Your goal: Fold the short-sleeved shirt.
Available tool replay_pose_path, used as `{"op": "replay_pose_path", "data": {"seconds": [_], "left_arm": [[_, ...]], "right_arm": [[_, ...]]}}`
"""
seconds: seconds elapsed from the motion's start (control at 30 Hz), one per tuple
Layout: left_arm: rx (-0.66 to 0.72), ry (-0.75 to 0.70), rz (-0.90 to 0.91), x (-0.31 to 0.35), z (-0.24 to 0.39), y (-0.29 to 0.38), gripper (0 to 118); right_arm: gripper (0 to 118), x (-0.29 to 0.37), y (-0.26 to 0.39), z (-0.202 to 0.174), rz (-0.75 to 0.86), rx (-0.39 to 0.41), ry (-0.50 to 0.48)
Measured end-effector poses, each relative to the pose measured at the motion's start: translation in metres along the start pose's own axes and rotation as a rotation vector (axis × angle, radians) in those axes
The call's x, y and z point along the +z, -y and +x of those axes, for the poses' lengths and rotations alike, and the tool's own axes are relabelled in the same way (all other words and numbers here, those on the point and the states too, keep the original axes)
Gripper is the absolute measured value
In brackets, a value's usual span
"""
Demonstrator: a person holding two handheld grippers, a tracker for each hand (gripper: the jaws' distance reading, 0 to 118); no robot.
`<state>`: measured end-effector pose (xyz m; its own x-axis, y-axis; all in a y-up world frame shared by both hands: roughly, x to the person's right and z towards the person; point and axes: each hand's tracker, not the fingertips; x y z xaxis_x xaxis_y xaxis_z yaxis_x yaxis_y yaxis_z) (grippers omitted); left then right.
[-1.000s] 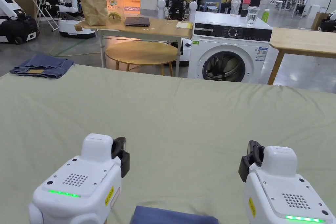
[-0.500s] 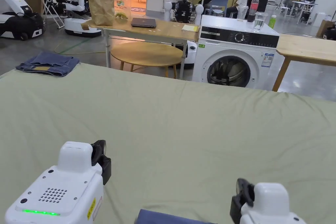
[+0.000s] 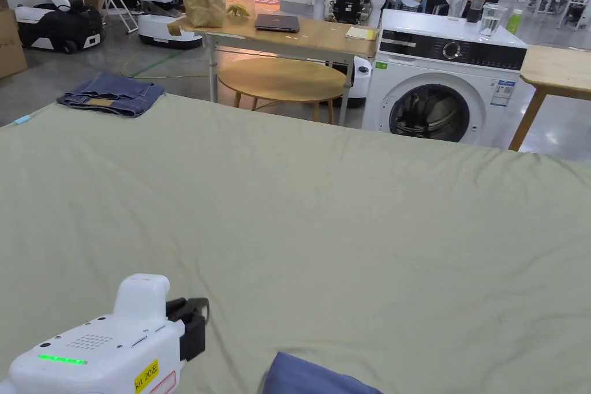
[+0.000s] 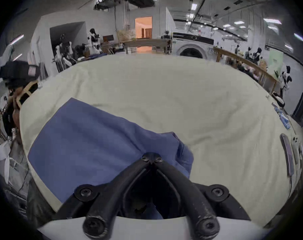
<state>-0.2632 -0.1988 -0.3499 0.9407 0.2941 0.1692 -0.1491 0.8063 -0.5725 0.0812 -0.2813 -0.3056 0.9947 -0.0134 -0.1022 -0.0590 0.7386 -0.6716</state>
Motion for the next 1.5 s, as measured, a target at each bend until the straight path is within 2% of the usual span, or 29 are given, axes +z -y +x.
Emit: {"op": "replay_pose_path", "data": {"seconds": [0.1, 0.17, 0.2, 0.23, 0.27, 0.3, 0.4, 0.63, 0.73, 0.77, 0.8, 0.83, 0.87, 0.9, 0.97, 1.03, 1.13, 1.23, 1.5], "left_arm": [[0.058, 0.146, -0.166, -0.012, -0.011, 0.005, 0], [0.11, 0.249, -0.271, -0.023, -0.019, 0.01, 19], [0.146, 0.286, -0.302, -0.027, -0.023, 0.012, 34], [0.189, 0.317, -0.354, -0.033, -0.028, 0.014, 58], [0.223, 0.35, -0.392, -0.037, -0.031, 0.016, 72], [0.262, 0.395, -0.429, -0.042, -0.035, 0.019, 75], [0.416, 0.538, -0.529, -0.062, -0.046, 0.027, 75], [0.536, 0.701, -0.744, -0.119, -0.034, 0.064, 75], [0.638, 0.847, -0.73, -0.136, -0.03, 0.073, 73], [0.626, 0.834, -0.728, -0.141, -0.028, 0.074, 64], [0.615, 0.816, -0.718, -0.14, -0.026, 0.074, 50], [0.588, 0.797, -0.698, -0.14, -0.023, 0.074, 30], [0.533, 0.748, -0.697, -0.141, -0.02, 0.077, 26], [0.506, 0.712, -0.69, -0.14, -0.019, 0.08, 24], [0.55, 0.769, -0.655, -0.136, -0.026, 0.085, 21], [0.557, 0.757, -0.649, -0.134, -0.026, 0.087, 21], [0.559, 0.761, -0.636, -0.13, -0.025, 0.084, 21], [0.577, 0.768, -0.63, -0.125, -0.028, 0.077, 21], [0.495, 0.718, -0.595, -0.082, -0.059, 0.011, 21]], "right_arm": [[0, -0.002, -0.003, -0.001, -0.007, 0.004, -0.002], [0, -0.002, -0.003, 0.0, -0.007, 0.006, -0.004], [0, -0.002, -0.003, 0.0, -0.006, 0.004, -0.006], [0, -0.001, -0.002, 0.001, -0.003, 0.002, -0.01], [0, -0.001, -0.002, 0.002, -0.002, 0.001, -0.012], [0, -0.001, -0.002, 0.002, -0.001, -0.002, -0.016], [0, -0.001, -0.002, 0.004, -0.003, -0.012, -0.022], [0, -0.002, -0.003, 0.006, -0.004, -0.027, -0.032], [0, -0.002, -0.003, 0.008, -0.008, -0.037, -0.038], [0, -0.002, -0.004, 0.008, -0.008, -0.041, -0.04], [0, -0.001, -0.003, 0.009, -0.009, -0.044, -0.041], [0, -0.001, -0.003, 0.009, -0.008, -0.048, -0.042], [0, -0.001, -0.003, 0.009, -0.007, -0.051, -0.042], [0, -0.002, -0.003, 0.009, -0.006, -0.052, -0.041], [0, -0.001, -0.002, 0.009, 0.0, -0.053, -0.044], [0, -0.001, -0.001, 0.009, 0.009, -0.053, -0.046], [0, 0.005, -0.005, 0.003, 0.036, -0.007, -0.016], [0, 0.014, -0.02, -0.002, 0.143, 0.053, 0.03], [0, 0.021, -0.088, 0.002, 0.392, 0.029, 0.087]]}}
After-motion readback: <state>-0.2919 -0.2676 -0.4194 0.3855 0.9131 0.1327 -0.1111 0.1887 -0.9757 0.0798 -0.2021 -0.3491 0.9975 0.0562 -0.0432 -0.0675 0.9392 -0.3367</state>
